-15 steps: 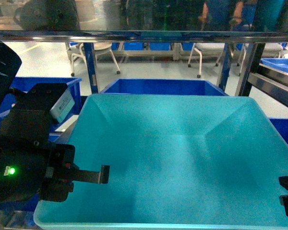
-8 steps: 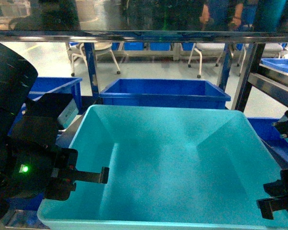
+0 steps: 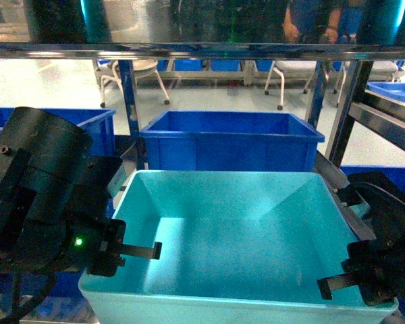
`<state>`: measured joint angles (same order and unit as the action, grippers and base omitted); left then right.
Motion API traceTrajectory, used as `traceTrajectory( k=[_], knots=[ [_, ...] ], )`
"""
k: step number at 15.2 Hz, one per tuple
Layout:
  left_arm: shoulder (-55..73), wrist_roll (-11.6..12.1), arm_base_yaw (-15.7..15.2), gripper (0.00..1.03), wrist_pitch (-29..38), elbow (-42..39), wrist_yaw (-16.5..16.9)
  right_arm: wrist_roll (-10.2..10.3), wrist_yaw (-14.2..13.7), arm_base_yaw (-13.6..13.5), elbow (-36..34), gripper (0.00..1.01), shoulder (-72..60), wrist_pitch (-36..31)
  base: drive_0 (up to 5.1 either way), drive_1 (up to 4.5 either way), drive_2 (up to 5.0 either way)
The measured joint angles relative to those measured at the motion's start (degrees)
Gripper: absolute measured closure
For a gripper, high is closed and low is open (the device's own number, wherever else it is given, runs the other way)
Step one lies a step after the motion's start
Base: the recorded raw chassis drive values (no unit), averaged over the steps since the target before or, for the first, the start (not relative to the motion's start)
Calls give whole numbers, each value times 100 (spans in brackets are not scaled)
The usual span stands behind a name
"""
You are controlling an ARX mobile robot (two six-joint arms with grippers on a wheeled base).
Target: Organize blue bins on left shelf correctly
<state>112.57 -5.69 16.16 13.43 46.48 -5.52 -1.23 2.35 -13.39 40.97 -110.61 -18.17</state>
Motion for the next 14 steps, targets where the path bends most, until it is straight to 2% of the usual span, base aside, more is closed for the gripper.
traceTrajectory(
  k=[5,8,14],
  knots=[
    [446,269,-52,101,-13,459,-22,118,-85,-79,354,99,-378,28,0,0,0],
    [446,251,-52,101,127,372,-11,173,-166,-87,160,99,-378,-280,0,0,0],
    [446,256,-52,101,107,203,17,275,-109,-87,96,99,-380,17,0,0,0]
  ],
)
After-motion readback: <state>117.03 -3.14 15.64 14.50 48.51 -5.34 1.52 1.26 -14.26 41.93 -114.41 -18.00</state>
